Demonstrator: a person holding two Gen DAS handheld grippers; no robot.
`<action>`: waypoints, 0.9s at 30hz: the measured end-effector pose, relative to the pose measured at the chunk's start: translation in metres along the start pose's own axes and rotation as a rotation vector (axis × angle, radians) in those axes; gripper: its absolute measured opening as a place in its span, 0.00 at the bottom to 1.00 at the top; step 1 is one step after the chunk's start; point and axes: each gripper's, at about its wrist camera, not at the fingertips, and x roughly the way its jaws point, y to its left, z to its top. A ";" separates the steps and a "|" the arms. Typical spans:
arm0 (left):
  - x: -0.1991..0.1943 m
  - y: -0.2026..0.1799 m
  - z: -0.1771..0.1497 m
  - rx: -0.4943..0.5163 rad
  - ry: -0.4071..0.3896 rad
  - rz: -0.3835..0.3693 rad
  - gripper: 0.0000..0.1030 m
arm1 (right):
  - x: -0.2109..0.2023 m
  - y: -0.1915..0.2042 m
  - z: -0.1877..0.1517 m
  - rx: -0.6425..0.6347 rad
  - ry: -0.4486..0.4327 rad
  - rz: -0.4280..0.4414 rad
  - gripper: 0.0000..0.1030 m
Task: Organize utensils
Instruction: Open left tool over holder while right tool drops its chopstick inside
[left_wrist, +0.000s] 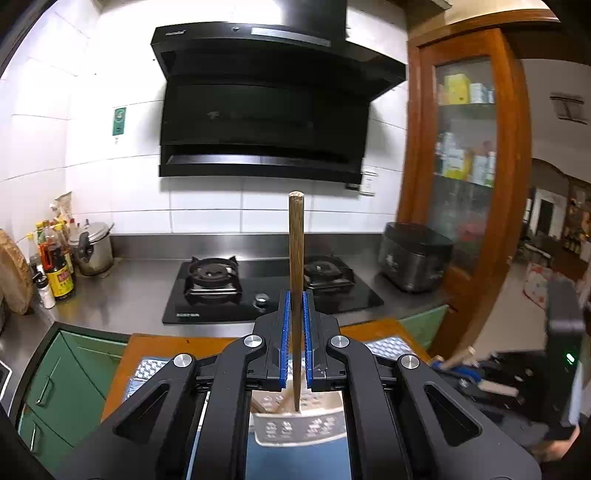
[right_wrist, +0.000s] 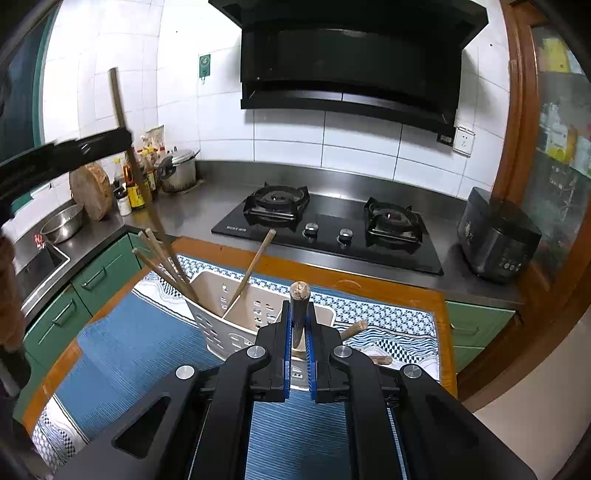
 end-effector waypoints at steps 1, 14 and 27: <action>0.008 0.002 -0.002 -0.006 0.008 0.011 0.05 | 0.003 0.001 0.000 -0.001 0.005 0.001 0.06; 0.047 0.024 -0.032 -0.040 0.110 0.037 0.15 | 0.012 -0.002 -0.006 0.007 0.005 -0.004 0.37; -0.020 0.015 -0.041 -0.005 0.029 0.033 0.74 | -0.034 -0.005 -0.024 0.032 -0.068 -0.028 0.82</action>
